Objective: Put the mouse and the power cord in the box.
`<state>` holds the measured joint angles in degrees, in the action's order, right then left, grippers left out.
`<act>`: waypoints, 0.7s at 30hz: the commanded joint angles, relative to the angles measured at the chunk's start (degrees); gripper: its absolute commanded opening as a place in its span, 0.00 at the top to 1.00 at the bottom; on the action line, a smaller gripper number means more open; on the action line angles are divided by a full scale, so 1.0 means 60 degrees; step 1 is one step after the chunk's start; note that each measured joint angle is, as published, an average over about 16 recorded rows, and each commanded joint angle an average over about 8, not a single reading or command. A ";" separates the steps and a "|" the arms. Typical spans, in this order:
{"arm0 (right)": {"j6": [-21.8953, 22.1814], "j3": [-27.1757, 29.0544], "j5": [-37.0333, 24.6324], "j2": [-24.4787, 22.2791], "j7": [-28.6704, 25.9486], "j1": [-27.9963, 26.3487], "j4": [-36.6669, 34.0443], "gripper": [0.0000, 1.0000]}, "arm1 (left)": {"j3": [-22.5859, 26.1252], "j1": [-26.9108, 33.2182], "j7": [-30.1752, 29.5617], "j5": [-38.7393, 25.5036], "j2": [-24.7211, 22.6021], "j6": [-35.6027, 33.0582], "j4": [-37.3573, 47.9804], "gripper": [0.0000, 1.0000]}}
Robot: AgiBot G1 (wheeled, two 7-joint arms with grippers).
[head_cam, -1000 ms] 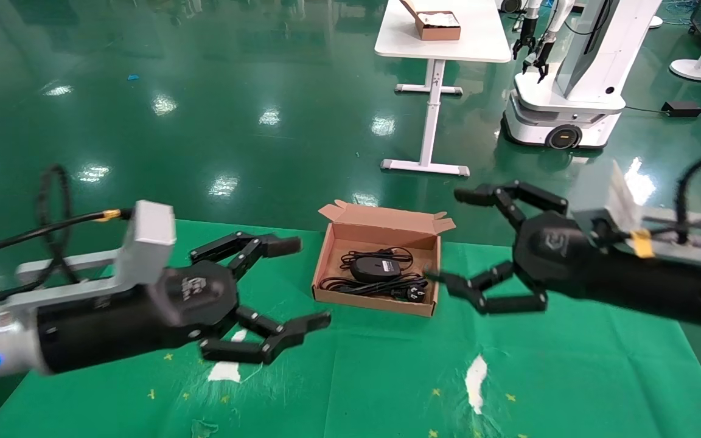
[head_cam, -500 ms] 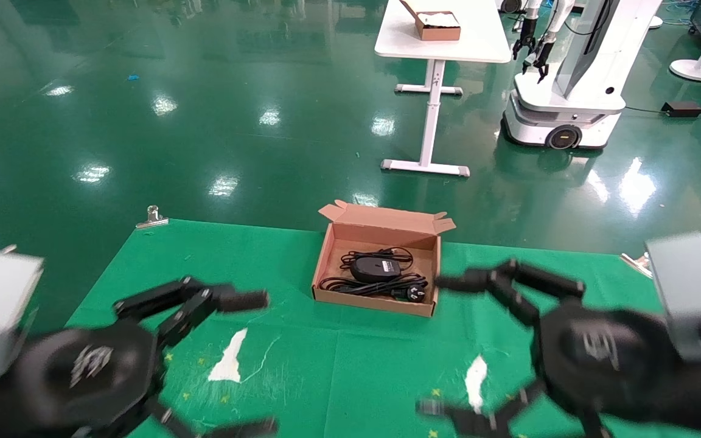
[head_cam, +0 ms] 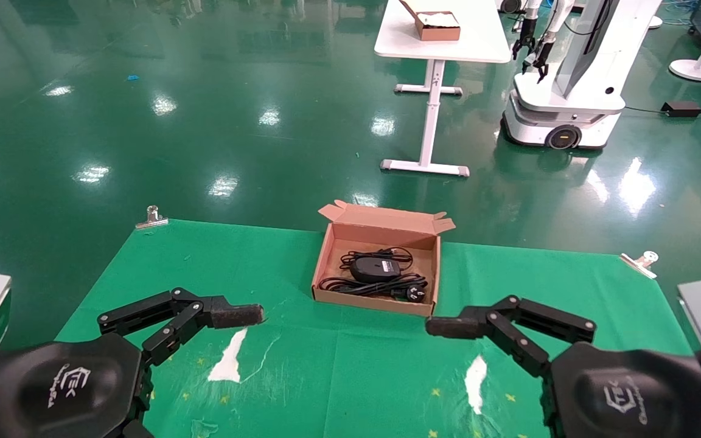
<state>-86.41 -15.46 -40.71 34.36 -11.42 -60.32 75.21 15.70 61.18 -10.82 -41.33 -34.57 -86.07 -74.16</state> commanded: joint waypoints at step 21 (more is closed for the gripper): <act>0.0107 -0.0082 -0.0167 0.0097 0.0103 -0.0180 -0.0245 0.00 | 0.0040 0.0050 0.0008 -0.0073 -0.0060 0.0055 0.0086 0.00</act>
<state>-85.77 -15.94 -41.70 34.93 -10.80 -61.39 73.76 15.94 61.48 -10.77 -41.76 -34.93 -85.74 -73.65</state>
